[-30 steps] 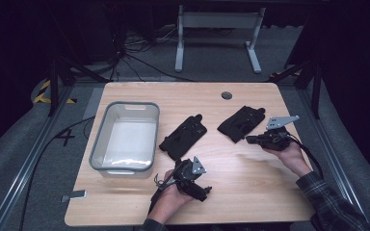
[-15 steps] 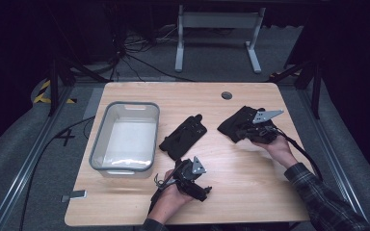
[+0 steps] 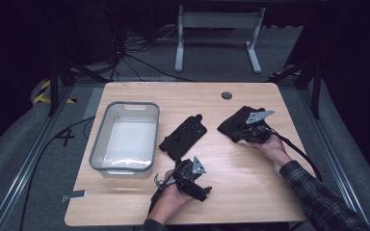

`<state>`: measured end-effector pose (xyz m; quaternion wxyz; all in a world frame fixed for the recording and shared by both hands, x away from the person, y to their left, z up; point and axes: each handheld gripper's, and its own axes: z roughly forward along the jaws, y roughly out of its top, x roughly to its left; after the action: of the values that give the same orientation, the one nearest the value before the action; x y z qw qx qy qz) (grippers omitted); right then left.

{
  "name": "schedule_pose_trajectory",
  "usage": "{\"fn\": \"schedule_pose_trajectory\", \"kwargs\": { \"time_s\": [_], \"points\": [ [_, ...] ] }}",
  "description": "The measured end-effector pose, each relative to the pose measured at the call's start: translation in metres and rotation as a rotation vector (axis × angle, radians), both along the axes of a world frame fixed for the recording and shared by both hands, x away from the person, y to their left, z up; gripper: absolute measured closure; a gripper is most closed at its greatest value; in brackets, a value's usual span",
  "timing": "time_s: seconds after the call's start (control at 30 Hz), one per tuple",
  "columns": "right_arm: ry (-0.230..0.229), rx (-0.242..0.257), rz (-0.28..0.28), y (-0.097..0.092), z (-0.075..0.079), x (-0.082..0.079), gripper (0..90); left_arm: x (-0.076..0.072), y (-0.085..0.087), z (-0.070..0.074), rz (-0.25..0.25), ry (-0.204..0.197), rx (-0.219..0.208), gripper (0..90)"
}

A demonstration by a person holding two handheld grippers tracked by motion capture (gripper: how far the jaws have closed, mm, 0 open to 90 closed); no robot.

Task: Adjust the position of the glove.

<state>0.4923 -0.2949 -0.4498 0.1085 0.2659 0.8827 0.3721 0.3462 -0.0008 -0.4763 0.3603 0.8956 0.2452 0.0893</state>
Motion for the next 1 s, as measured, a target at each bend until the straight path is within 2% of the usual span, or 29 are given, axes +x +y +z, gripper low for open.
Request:
{"fn": "schedule_pose_trajectory", "kwargs": {
  "time_s": [0.1,0.4,1.0],
  "points": [
    [0.014,-0.007,0.000,0.001,-0.005,0.001,90.0,0.000,0.000,0.000,0.001,0.000,0.000,0.1],
    [0.029,-0.006,0.002,-0.004,-0.005,-0.005,90.0,0.000,0.000,0.000,0.001,0.000,0.000,0.1],
    [0.053,-0.072,0.059,-0.019,0.001,-0.038,90.0,0.000,0.000,0.000,0.001,0.000,0.000,0.1]
  ]
}}
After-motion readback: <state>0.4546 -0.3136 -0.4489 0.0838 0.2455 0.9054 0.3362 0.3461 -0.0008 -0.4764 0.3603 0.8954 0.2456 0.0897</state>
